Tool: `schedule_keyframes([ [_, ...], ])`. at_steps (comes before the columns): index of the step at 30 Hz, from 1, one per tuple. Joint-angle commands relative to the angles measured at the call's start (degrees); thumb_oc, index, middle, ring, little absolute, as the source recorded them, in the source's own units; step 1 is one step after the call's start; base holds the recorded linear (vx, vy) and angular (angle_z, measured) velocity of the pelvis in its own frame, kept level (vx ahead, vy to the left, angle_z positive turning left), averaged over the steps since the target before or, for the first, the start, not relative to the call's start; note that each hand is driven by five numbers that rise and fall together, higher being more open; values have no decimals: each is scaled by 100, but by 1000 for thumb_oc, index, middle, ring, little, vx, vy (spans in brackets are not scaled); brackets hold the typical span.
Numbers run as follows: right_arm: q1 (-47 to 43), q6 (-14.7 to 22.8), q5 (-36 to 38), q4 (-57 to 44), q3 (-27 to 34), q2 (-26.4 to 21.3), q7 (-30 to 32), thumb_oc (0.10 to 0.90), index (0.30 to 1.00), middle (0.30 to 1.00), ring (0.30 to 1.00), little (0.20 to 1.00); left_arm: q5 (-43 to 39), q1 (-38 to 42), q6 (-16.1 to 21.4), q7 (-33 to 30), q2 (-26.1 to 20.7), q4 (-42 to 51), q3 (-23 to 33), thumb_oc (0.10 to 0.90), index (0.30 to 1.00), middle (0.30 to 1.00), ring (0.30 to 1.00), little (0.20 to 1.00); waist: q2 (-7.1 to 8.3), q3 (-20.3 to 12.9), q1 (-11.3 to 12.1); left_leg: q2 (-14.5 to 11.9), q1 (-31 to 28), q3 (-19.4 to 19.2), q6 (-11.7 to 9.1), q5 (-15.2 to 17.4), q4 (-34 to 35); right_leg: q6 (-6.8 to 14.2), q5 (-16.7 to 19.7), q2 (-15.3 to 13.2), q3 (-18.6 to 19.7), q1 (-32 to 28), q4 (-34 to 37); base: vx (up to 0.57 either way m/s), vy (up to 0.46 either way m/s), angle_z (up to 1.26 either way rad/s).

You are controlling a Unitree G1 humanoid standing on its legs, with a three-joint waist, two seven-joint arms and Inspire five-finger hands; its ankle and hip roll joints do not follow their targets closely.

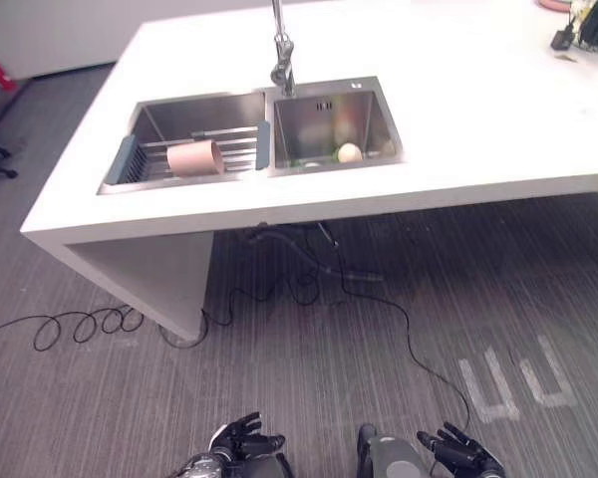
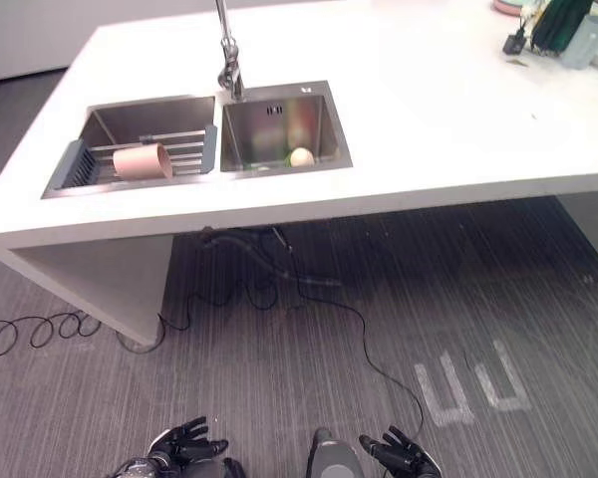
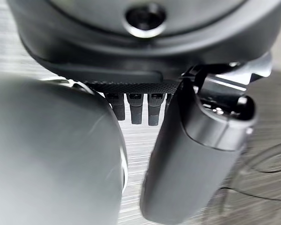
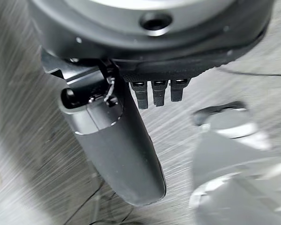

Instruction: Place the dishes in the dishwasher.

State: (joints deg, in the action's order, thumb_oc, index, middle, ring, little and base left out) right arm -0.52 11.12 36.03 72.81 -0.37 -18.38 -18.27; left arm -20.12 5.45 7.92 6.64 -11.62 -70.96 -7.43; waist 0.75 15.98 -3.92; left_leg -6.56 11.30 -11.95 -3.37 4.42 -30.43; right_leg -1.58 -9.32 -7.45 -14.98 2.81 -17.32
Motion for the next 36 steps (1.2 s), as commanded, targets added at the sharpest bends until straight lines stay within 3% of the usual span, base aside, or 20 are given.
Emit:
schedule_keyframes([
  [1, -9, 23, -60, -76, 38, -173, -40, 800, 900, 900, 900, 900, -178, -174, -37, -149, 58, 9, 21, 800, 900, 900, 900, 900, -46, 117, 202, 310, -301, -165, 238, 73, 1235, 408, -397, -6, 326, -314, 13, 365, 136, -12],
  [2, 7, -41, -41, -60, 29, -152, 9, 800, 900, 900, 900, 900, -160, -193, -47, -182, 25, -28, 72, 800, 900, 900, 900, 900, -200, 129, 253, 23, 90, -118, 137, -21, 1324, 410, -519, 172, 251, -404, 13, 287, 130, 3],
  [3, 18, -55, -18, -54, 4, -147, 37, 800, 900, 900, 900, 900, -184, -210, -29, -181, 18, -58, 83, 800, 900, 900, 900, 900, -287, 136, 311, -99, 370, 2, 53, -154, 1324, 408, -577, 269, 271, -455, 13, 297, 131, 24],
  [4, 30, -77, 4, -43, -13, -145, 61, 800, 900, 900, 900, 900, -196, -231, -17, -166, 19, -84, 98, 800, 900, 900, 900, 900, -331, 129, 343, -171, 569, 98, -10, -258, 1324, 407, -630, 317, 273, -497, 13, 443, 273, 39],
  [5, 73, -139, 151, 77, 9, -159, 75, 800, 900, 900, 900, 900, -167, -337, -8, -69, 53, -161, 239, 800, 900, 900, 900, 900, -391, 125, 496, -464, 1134, 153, -114, -385, 1324, 461, -804, 316, 261, -746, 13, 408, 270, 23],
  [10, 65, -115, 255, 200, 88, -140, 180, 800, 900, 900, 900, 900, -128, -423, -75, 26, 67, -217, 400, 800, 900, 900, 900, 900, -313, -46, 481, -657, 1012, -339, -174, -344, 1324, 649, -1081, 81, 124, -1063, 13, 284, 239, -5],
  [11, 58, -190, 328, 204, 177, -96, 259, 800, 900, 900, 900, 900, -109, -432, -53, -5, 74, -291, 476, 800, 900, 900, 900, 900, -293, -95, 568, -576, 989, -373, -62, -398, 1324, 676, -1116, 90, 150, -1256, 13, 350, 289, 0],
  [12, 80, -234, 353, 238, 254, -61, 255, 800, 900, 900, 900, 900, -106, -425, 0, 11, 59, -319, 505, 800, 900, 900, 900, 900, -152, -170, 569, -394, 850, -481, -39, -221, 1324, 720, -1238, -12, 100, -1527, 13, 325, 260, 1],
  [13, 85, -235, 319, 245, 271, -51, 247, 800, 900, 900, 900, 900, -97, -422, 26, 26, 52, -322, 510, 800, 900, 900, 900, 900, -135, -182, 572, -371, 821, -516, -18, -194, 1324, 728, -1239, -22, 84, -1572, 13, 389, 276, 7],
  [15, 113, -206, -114, 167, 330, -11, 243, 800, 900, 900, 900, 900, -139, -352, 148, 61, -20, -318, 460, 800, 900, 900, 900, 900, -115, -257, 507, 8, 538, -403, 293, 137, 1324, 964, -131, -192, 41, -1723, -346, 327, 370, 13],
  [16, 120, -286, -212, 99, 271, 10, 344, 800, 900, 900, 900, 900, -317, -239, 160, 78, -105, -317, 378, 800, 900, 900, 900, 900, -149, -221, 413, 239, 360, -245, 516, 328, 1324, 995, 156, -305, 179, -1187, -1502, 207, 323, 16],
  [18, 94, -336, -92, 132, 209, -9, 361, 800, 900, 900, 900, 900, -403, -126, 125, 57, -182, -315, 319, 800, 900, 900, 900, 900, -188, -189, 336, 340, 219, -125, 625, 467, 1324, 963, 263, -323, 318, -608, -2168, 64, 168, 45],
  [19, 59, -313, -27, 171, 184, -31, 333, 800, 900, 900, 900, 900, -517, -53, 146, 28, -233, -324, 277, 800, 900, 900, 900, 900, -322, -143, 249, 245, 182, -50, 654, 426, 1324, 841, 315, -59, 272, -196, -2110, 1, 16, 57],
  [21, 58, -251, 44, 175, 155, -46, 289, 800, 900, 900, 900, 900, -690, 81, 133, 90, -315, -298, 212, 800, 900, 900, 900, 900, -369, -72, 88, 288, 36, 127, 594, 478, 1324, 722, 150, 207, 241, 174, -1569, 10, -121, 50],
  [22, 67, -230, 257, 128, 132, -85, 268, 800, 900, 900, 900, 900, -648, 254, 68, 218, -392, -216, 174, 800, 900, 900, 900, 900, -387, 3, -61, 364, -65, 363, 509, 551, 1324, 720, 271, 308, 278, 459, -644, 7, -159, 47],
  [23, 66, -233, 283, 124, 131, -91, 264, 800, 900, 900, 900, 900, -627, 275, 54, 239, -401, -202, 171, 800, 900, 900, 900, 900, -387, 17, -87, 379, -84, 398, 505, 572, 1324, 734, 326, 313, 280, 491, -495, 6, -158, 42],
  [24, 78, -237, 275, 145, 180, -100, 241, 800, 900, 900, 900, 900, -590, 295, 28, 283, -410, -176, 175, 800, 900, 900, 900, 900, -358, 47, -174, 476, -255, 477, 619, 787, 1324, 817, 718, 256, 422, 907, -468, 17, -76, 55],
  [26, 78, -237, 222, 143, 204, -103, 179, 800, 900, 900, 900, 900, -705, 274, -30, 257, -421, -104, 137, 800, 900, 900, 900, 900, -429, 27, -162, 326, -154, 493, 482, 654, 1324, 760, 488, 297, 386, 701, -240, 33, -123, 71],
  [31, 86, -266, 195, 83, 242, -14, 217, 800, 900, 900, 900, 900, -489, 35, -266, 373, -314, -151, 216, 800, 900, 900, 900, 900, -242, -260, -12, 253, -166, 321, 348, 647, 1324, 774, -11, 197, 301, 401, 13, 74, -162, 15],
  [36, 73, -285, 154, 52, 217, 3, 156, 800, 900, 900, 900, 900, -463, -194, -364, 346, -227, -288, 251, 800, 900, 900, 900, 900, -173, -412, 59, 254, -179, 275, 326, 701, 1324, 709, -182, 222, 339, 263, 13, 57, -64, -10],
])
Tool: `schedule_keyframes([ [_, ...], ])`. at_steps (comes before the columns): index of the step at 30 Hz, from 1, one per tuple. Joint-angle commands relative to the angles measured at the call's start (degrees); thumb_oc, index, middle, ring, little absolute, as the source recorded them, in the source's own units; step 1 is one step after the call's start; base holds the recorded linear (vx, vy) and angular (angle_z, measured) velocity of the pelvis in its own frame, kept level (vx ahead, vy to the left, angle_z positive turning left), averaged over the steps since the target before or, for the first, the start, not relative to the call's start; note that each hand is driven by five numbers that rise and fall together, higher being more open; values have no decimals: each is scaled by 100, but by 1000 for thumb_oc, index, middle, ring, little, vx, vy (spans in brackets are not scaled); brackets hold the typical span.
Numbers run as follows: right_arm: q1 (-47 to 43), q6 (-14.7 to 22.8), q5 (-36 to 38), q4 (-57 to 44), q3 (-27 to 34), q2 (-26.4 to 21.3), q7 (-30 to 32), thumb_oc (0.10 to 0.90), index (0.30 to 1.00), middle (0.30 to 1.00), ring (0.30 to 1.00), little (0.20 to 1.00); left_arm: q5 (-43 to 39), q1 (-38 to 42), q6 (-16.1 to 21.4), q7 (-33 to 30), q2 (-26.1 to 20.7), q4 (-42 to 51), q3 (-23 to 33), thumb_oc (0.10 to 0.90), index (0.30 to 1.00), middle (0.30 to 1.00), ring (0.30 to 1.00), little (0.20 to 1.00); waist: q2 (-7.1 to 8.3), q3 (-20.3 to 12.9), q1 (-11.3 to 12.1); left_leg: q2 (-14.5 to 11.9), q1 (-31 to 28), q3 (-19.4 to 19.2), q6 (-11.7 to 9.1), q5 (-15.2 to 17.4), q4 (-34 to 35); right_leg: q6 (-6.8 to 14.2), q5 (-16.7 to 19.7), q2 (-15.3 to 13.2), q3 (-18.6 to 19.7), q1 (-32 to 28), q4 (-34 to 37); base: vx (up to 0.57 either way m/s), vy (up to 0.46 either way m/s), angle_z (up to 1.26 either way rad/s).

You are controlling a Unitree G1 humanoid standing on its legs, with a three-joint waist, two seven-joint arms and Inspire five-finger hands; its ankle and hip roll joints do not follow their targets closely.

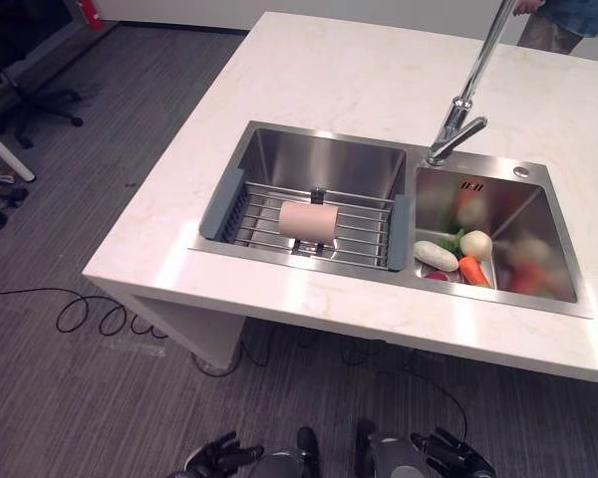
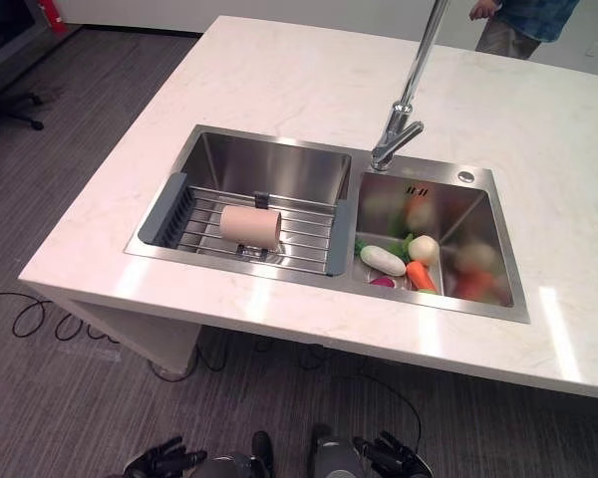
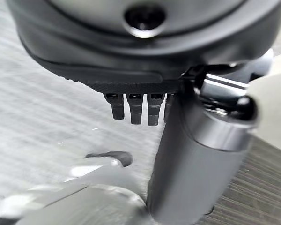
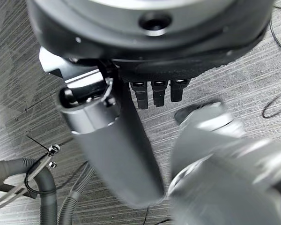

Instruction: Place the dishes in the dishwasher.

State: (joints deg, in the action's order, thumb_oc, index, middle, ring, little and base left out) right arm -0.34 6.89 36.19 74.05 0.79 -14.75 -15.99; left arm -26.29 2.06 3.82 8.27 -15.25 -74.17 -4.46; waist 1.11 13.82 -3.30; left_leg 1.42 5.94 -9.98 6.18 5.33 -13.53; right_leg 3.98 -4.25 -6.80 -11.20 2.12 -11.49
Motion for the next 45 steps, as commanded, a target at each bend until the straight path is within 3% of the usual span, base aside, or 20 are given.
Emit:
schedule_keyframes([
  [1, 58, 146, 154, -71, 84, -353, -76, 800, 900, 900, 900, 900, 195, 117, 66, 217, 129, -5, -25, 800, 900, 900, 900, 900, -209, -204, 3, -550, 346, 76, -631, 624, -366, 145, -711, 159, -53, 308, -570, 31, -35, -6],
  [15, 100, 224, 148, 0, 48, -305, -168, 800, 900, 900, 900, 900, -143, -21, 347, 204, 135, -64, 195, 800, 900, 900, 900, 900, -274, -263, 6, -617, 205, 99, -680, 733, -366, 56, -930, 190, -187, 79, -570, 31, -34, 1],
  [18, 111, 203, 188, -51, 40, -308, -140, 800, 900, 900, 900, 900, -670, -48, 677, 88, 135, 10, 335, 800, 900, 900, 900, 900, -289, -232, 2, -604, 152, 146, -695, 752, -366, 27, -1006, 222, -169, -3, -570, 37, -54, 5],
  [21, 180, 146, 276, -119, 166, -425, -147, 800, 900, 900, 900, 900, -1959, -128, 1245, 63, 14, 384, 776, 800, 900, 900, 900, 900, -337, -219, 32, -584, 157, 198, -748, 739, -366, 6, -1072, 212, -187, -21, -570, 27, -42, 9],
  [24, 237, 125, 242, -99, 314, -517, -164, 800, 900, 900, 900, 900, -2240, -213, 1667, -102, -128, 792, 1136, 800, 900, 900, 900, 900, -374, -206, 102, -565, 171, 226, -776, 727, -366, 10, -1085, 161, -247, -12, -570, 19, -20, 11],
  [27, 339, 173, 353, 28, 522, -649, -257, 800, 900, 900, 900, 900, -2510, -368, 2478, -376, -419, 1440, 1601, 800, 900, 900, 900, 900, -446, -215, 226, -526, 190, 282, -820, 707, -366, 19, -1130, 69, -346, -19, -570, 55, -13, 6],
  [30, 428, 263, 446, 98, 659, -728, -377, 800, 900, 900, 900, 900, -2226, -509, 3059, -874, -1057, 2068, 2300, 800, 900, 900, 900, 900, -532, -258, 355, -498, 228, 332, -860, 676, -366, 61, -1150, -42, -427, 2, -570, 72, 5, 7],
  [31, 435, 282, 445, 107, 665, -729, -394, 800, 900, 900, 900, 900, -2169, -519, 3129, -962, -1133, 2110, 2373, 800, 900, 900, 900, 900, -541, -266, 369, -497, 235, 337, -864, 670, -366, 66, -1148, -57, -439, 5, -570, 96, 1, 8],
  [33, 456, 327, 556, 105, 594, -692, -395, 800, 900, 900, 900, 900, -1371, -547, 3283, -1488, -1838, 2585, 2960, 800, 900, 900, 900, 900, -606, -327, 472, -492, 296, 398, -881, 648, -366, 97, -1169, -121, -488, 23, -570, 94, -8, 10],
  [37, 453, 321, 460, 73, 464, -676, -381, 800, 900, 900, 900, 900, -1211, -455, 3227, -1385, -2706, 2803, 3344, 800, 900, 900, 900, 900, -659, -380, 483, -498, 314, 414, -884, 641, -366, 97, -1172, -119, -483, 41, -570, 59, -12, 4],
  [38, 447, 357, 518, -27, 253, -673, -269, 800, 900, 900, 900, 900, -1184, -293, 3131, -1034, -3719, 2936, 3686, 800, 900, 900, 900, 900, -722, -426, 478, -505, 303, 389, -878, 641, -366, 111, -1157, -122, -465, 43, -570, 81, -22, 7],
  [39, 445, 349, 536, -38, 235, -671, -260, 800, 900, 900, 900, 900, -1239, -274, 3062, -969, -3822, 2942, 3715, 800, 900, 900, 900, 900, -720, -430, 476, -505, 302, 385, -878, 642, -366, 112, -1157, -122, -464, 42, -570, 100, -33, 7],
  [40, 440, 329, 659, -86, 164, -695, -227, 800, 900, 900, 900, 900, -1450, -136, 2811, -621, -4283, 3039, 3811, 800, 900, 900, 900, 900, -750, -452, 465, -504, 293, 370, -876, 646, -366, 120, -1154, -120, -457, 36, -570, 49, -22, 4],
  [43, 419, 255, 762, -166, 44, -756, -198, 800, 900, 900, 900, 900, -2085, 273, 2528, 256, -5033, 3301, 3807, 800, 900, 900, 900, 900, -795, -494, 416, -489, 269, 345, -880, 656, -366, 138, -1149, -102, -417, 26, -570, 62, -21, 3],
  [45, 344, 121, 712, -209, -89, -806, -130, 800, 900, 900, 900, 900, -2440, 1082, 2095, 905, -5652, 3769, 3348, 800, 900, 900, 900, 900, -846, -541, 318, -471, 230, 303, -900, 666, -366, 175, -1130, -84, -338, 21, -570, 95, -20, 7],
])
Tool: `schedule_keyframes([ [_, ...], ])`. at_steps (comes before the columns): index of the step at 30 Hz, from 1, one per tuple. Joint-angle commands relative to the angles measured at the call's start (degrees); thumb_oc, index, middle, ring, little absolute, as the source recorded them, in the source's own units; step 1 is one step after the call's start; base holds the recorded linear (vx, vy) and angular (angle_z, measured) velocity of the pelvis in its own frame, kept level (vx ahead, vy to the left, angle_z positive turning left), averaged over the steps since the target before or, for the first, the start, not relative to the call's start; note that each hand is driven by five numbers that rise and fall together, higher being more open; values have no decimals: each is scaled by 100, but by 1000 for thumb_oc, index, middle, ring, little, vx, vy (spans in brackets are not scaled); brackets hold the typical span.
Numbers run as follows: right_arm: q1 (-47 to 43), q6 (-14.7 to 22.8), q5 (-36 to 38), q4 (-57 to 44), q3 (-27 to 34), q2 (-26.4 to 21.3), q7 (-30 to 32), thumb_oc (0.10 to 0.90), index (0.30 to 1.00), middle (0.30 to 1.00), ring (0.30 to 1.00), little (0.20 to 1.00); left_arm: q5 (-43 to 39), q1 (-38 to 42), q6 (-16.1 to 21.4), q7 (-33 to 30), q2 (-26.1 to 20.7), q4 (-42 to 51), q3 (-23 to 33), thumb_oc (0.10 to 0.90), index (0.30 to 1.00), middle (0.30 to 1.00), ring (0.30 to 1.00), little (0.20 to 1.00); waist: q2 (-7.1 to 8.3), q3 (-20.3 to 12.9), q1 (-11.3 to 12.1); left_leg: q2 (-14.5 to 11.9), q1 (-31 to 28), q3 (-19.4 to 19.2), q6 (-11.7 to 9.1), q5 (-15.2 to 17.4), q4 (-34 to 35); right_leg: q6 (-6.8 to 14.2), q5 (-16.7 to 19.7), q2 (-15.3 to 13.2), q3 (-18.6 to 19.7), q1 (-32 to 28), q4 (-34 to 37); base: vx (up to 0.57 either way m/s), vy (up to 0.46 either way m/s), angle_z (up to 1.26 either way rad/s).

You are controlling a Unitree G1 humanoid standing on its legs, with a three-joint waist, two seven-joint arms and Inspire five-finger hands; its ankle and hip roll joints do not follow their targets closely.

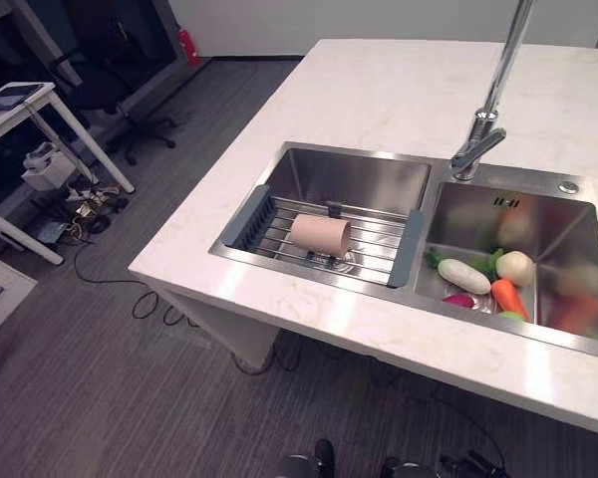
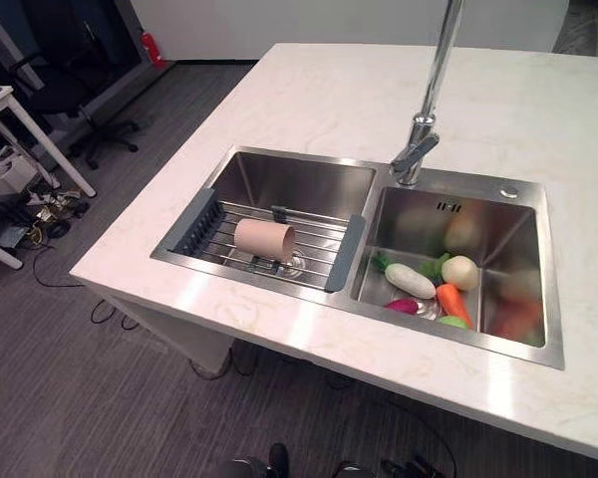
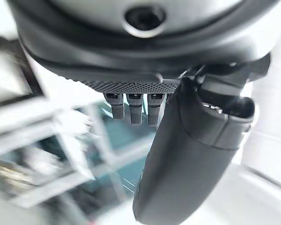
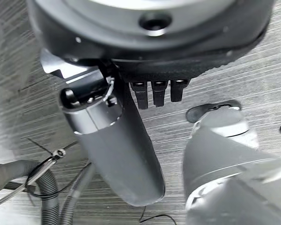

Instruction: Place the dishes in the dishwasher.

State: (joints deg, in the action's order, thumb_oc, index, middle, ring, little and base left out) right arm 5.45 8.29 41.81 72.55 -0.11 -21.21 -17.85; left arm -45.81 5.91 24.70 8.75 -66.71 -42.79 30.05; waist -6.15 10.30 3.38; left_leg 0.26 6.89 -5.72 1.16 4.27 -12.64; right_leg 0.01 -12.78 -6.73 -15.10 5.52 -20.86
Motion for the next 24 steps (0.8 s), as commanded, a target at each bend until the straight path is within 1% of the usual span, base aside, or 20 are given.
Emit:
schedule_keyframes([
  [1, -246, -31, 157, -56, -14, -165, 59, 800, 900, 900, 900, 900, -444, 853, -87, 832, -582, 715, -224, 800, 900, 900, 900, 900, -126, -192, -363, -355, 131, -130, -401, 773, -455, 577, -275, -90, 60, -318, 367, 93, -24, 5],
  [2, -277, -60, 191, -37, -45, -182, 52, 800, 900, 900, 900, 900, -331, 1203, -211, 902, -738, 925, -525, 800, 900, 900, 900, 900, -143, -203, -402, -354, 121, -149, -410, 773, -455, 592, -263, -87, 80, -317, 367, 81, -31, -1],
  [3, -317, -93, 232, 0, -60, -199, 4, 800, 900, 900, 900, 900, -127, 1707, -279, 1130, -896, 1158, -1029, 800, 900, 900, 900, 900, -161, -211, -449, -355, 106, -181, -419, 772, -455, 613, -239, -87, 102, -312, 367, 84, -35, -4],
  [5, -336, -85, 216, 19, -77, -193, -32, 800, 900, 900, 900, 900, 52, 2203, -500, 1073, -991, 1461, -1568, 800, 900, 900, 900, 900, -177, -212, -491, -351, 102, -209, -421, 775, -455, 629, -225, -89, 128, -299, 367, 51, -24, -2],
  [6, -338, -86, 215, 27, -82, -189, -48, 800, 900, 900, 900, 900, 105, 2355, -547, 1128, -1010, 1535, -1738, 800, 900, 900, 900, 900, -181, -213, -504, -351, 100, -218, -422, 776, -455, 633, -222, -91, 136, -295, 367, 36, -20, -3],
  [7, -346, -94, 184, 35, -87, -191, -78, 800, 900, 900, 900, 900, 274, 2701, -675, 1220, -1044, 1688, -2120, 800, 900, 900, 900, 900, -189, -213, -546, -353, 103, -243, -425, 777, -455, 643, -213, -87, 164, -277, 367, 33, -19, -3],
  [8, -343, -99, 163, 41, -90, -181, -89, 800, 900, 900, 900, 900, 527, 3080, -695, 1266, -1059, 1795, -2559, 800, 900, 900, 900, 900, -196, -216, -579, -354, 112, -274, -429, 775, -455, 653, -197, -83, 198, -245, 367, 27, -18, -7],
  [9, -341, -99, 116, 59, -97, -197, -115, 800, 900, 900, 900, 900, 760, 3389, -773, 1186, -1091, 1987, -2962, 800, 900, 900, 900, 900, -210, -190, -663, -354, 102, -314, -431, 780, -455, 668, -180, -82, 241, -225, 367, 15, -15, -6],
  [10, -337, -114, 124, 66, -98, -202, -102, 800, 900, 900, 900, 900, 932, 3553, -756, 1206, -1089, 2050, -3158, 800, 900, 900, 900, 900, -211, -181, -694, -356, 98, -334, -431, 781, -455, 674, -170, -81, 261, -213, 367, -15, -15, -14],
  [11, -321, -126, 121, 69, -91, -206, -98, 800, 900, 900, 900, 900, 1182, 3831, -730, 1155, -1100, 2114, -3479, 800, 900, 900, 900, 900, -218, -179, -732, -365, 135, -358, -432, 749, -455, 674, -124, -69, 290, -156, 367, -8, -20, -21],
  [12, -274, -156, 143, 121, -76, -252, -122, 800, 900, 900, 900, 900, 1759, 4289, -683, 1013, -1134, 2272, -4073, 800, 900, 900, 900, 900, -223, -156, -829, -364, 106, -422, -441, 777, -455, 703, -120, -81, 340, -141, 367, -13, -20, -26],
  [13, -241, -163, 176, 145, -57, -271, -138, 800, 900, 900, 900, 900, 1883, 4578, -729, 997, -1136, 2332, -4446, 800, 900, 900, 900, 900, -222, -146, -876, -367, 104, -455, -445, 777, -455, 713, -101, -80, 370, -118, 367, -16, -24, -20],
  [14, -191, -177, 264, 156, -27, -288, -164, 800, 900, 900, 900, 900, 1889, 4955, -870, 1005, -1092, 2404, -4883, 800, 900, 900, 900, 900, -218, -138, -924, -380, 134, -494, -449, 749, -455, 714, -52, -68, 402, -60, 367, -15, -15, -15],
  [16, -123, -171, 318, 157, -9, -306, -220, 800, 900, 900, 900, 900, 2060, 5269, -1008, 939, -984, 2506, -5244, 800, 900, 900, 900, 900, -219, -132, -978, -383, 149, -536, -453, 743, -455, 718, -31, -68, 438, -21, 367, -23, -7, -18],
  [17, -56, -138, 319, 156, 16, -308, -261, 800, 900, 900, 900, 900, 2243, 5465, -1122, 851, -888, 2603, -5531, 800, 900, 900, 900, 900, -220, -124, -1041, -389, 162, -580, -456, 738, -455, 722, -9, -64, 479, 20, 367, -33, -3, -19],
  [20, 21, -113, 385, 113, 4, -287, -240, 800, 900, 900, 900, 900, 2350, 5671, -1310, 839, -776, 2627, -5799, 800, 900, 900, 900, 900, -224, -97, -1116, -399, 179, -636, -461, 728, -455, 722, 16, -61, 531, 72, 367, -32, 6, -10],
  [21, 84, -85, 438, 86, 0, -283, -215, 800, 900, 900, 900, 900, 2403, 5804, -1479, 848, -674, 2617, -5983, 800, 900, 900, 900, 900, -238, -61, -1184, -412, 194, -699, -474, 711, -455, 730, 46, -70, 567, 124, 367, -61, 15, -10],
  [24, 122, -65, 450, 62, 7, -288, -202, 800, 900, 900, 900, 900, 2559, 5861, -1560, 887, -581, 2553, -6089, 800, 900, 900, 900, 900, -251, -18, -1238, -423, 211, -754, -483, 697, -455, 742, 75, -75, 608, 174, 367, -56, 13, -14],
])
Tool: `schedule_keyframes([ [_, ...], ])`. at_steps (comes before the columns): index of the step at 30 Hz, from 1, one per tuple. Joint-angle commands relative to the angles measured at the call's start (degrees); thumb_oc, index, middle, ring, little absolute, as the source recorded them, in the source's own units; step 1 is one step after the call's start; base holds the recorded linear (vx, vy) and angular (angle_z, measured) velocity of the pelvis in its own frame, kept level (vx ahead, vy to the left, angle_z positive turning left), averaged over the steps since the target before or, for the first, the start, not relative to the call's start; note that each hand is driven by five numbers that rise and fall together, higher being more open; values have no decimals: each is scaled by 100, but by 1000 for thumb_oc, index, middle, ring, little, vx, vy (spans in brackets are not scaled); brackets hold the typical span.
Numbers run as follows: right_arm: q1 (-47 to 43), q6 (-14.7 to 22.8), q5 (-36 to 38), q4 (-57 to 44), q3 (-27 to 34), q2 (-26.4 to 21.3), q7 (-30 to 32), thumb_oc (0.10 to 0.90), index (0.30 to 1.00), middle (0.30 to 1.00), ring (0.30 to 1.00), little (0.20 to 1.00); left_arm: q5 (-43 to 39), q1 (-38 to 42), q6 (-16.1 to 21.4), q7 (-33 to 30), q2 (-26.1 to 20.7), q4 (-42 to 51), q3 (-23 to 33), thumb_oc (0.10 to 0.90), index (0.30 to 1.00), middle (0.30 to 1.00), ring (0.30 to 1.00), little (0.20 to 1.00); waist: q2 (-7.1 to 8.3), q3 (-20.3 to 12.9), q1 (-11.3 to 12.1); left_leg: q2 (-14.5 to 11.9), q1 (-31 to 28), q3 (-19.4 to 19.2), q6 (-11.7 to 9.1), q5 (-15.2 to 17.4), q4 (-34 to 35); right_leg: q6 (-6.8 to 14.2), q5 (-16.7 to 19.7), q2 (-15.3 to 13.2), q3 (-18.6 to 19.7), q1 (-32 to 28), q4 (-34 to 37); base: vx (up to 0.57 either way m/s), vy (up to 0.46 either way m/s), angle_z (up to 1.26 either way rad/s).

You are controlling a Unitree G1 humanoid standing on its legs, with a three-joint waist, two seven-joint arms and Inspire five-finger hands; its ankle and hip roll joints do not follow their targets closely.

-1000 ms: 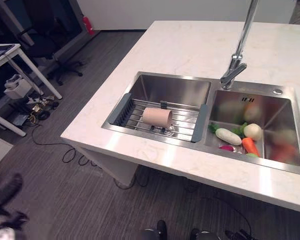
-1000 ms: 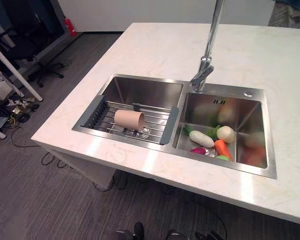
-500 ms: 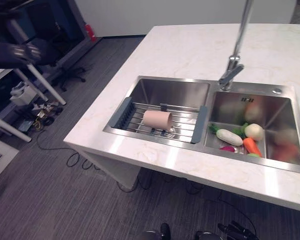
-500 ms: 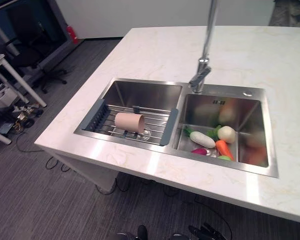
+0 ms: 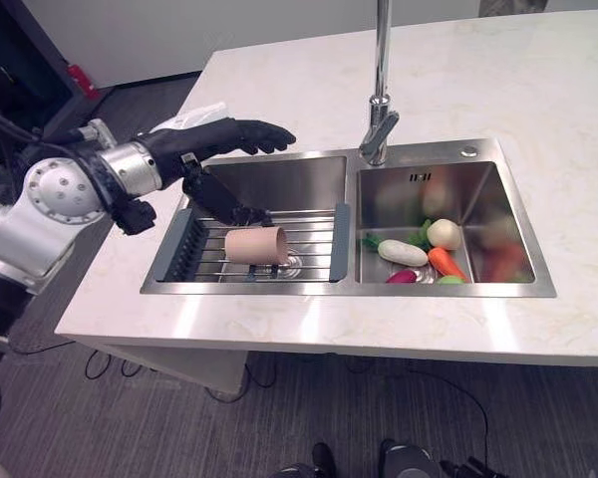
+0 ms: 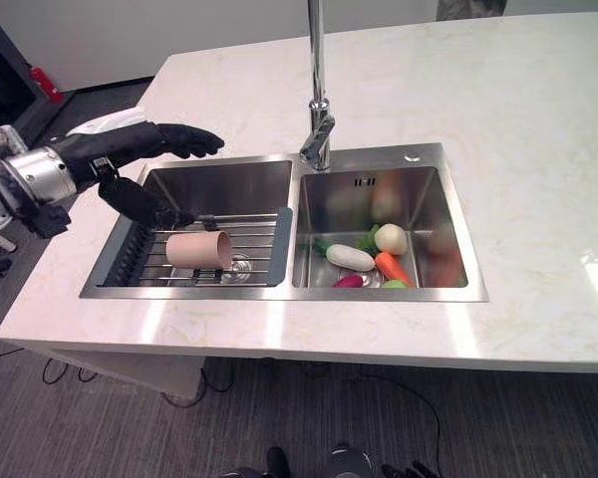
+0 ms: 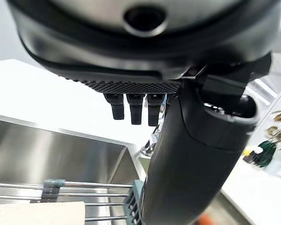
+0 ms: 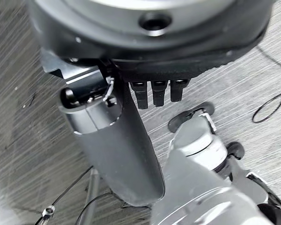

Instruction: Place the dishes in the dishwasher.

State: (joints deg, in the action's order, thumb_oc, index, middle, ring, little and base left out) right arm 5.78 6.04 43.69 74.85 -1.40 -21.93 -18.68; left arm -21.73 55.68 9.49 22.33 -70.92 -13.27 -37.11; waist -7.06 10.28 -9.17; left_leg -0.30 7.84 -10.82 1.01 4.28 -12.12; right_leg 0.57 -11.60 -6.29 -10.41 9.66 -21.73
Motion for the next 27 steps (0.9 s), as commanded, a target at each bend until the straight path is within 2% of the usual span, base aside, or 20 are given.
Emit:
schedule_keyframes([
  [1, 131, 204, 247, -171, 161, -215, -129, 800, 900, 900, 900, 900, 345, 867, -94, -390, -105, -464, 579, 800, 900, 900, 900, 900, -172, 22, -27, -379, 125, -294, -475, 683, -507, 694, -20, -128, 154, -209, 454, -38, 7, -20],
  [6, 236, 282, 242, -251, 237, -239, -97, 800, 900, 900, 900, 900, 582, 563, -294, -14, 50, -769, 592, 800, 900, 900, 900, 900, -223, 121, -132, -394, 103, -400, -480, 676, -507, 720, 20, -159, 190, -164, 454, -38, 17, -17],
  [12, 320, 304, 203, -403, 295, -277, -108, 800, 900, 900, 900, 900, 1019, 63, -131, 86, 154, -983, 811, 800, 900, 900, 900, 900, -297, 205, -199, -363, 93, -424, -460, 686, -507, 736, 28, -184, 245, -141, 454, -1, 26, -3],
  [15, 353, 375, 222, -472, 282, -270, -133, 800, 900, 900, 900, 900, 1355, -95, -61, -23, 122, -1077, 887, 800, 900, 900, 900, 900, -329, 228, -210, -345, 105, -421, -448, 686, -507, 749, 47, -195, 254, -118, 454, 0, 0, 0],
  [19, 369, 420, 201, -699, 252, -325, -132, 800, 900, 900, 900, 900, 1729, -362, 229, -314, 43, -1252, 1060, 800, 900, 900, 900, 900, -391, 296, -230, -319, 149, -409, -436, 670, -507, 742, 65, -198, 289, -58, 454, 21, 40, -2],
  [26, 405, 478, 170, -874, 311, -403, -196, 800, 900, 900, 900, 900, 2400, -801, 521, -921, -119, -1422, 1386, 800, 900, 900, 900, 900, -481, 392, -250, -282, 250, -373, -439, 627, -507, 744, 116, -205, 345, 58, 454, 23, 42, -2],
  [27, 405, 475, 152, -922, 314, -441, -195, 800, 900, 900, 900, 900, 2691, -896, 625, -1204, -105, -1494, 1416, 800, 900, 900, 900, 900, -498, 450, -278, -253, 240, -351, -431, 647, -507, 747, 95, -217, 368, 51, 454, 12, 50, -1],
])
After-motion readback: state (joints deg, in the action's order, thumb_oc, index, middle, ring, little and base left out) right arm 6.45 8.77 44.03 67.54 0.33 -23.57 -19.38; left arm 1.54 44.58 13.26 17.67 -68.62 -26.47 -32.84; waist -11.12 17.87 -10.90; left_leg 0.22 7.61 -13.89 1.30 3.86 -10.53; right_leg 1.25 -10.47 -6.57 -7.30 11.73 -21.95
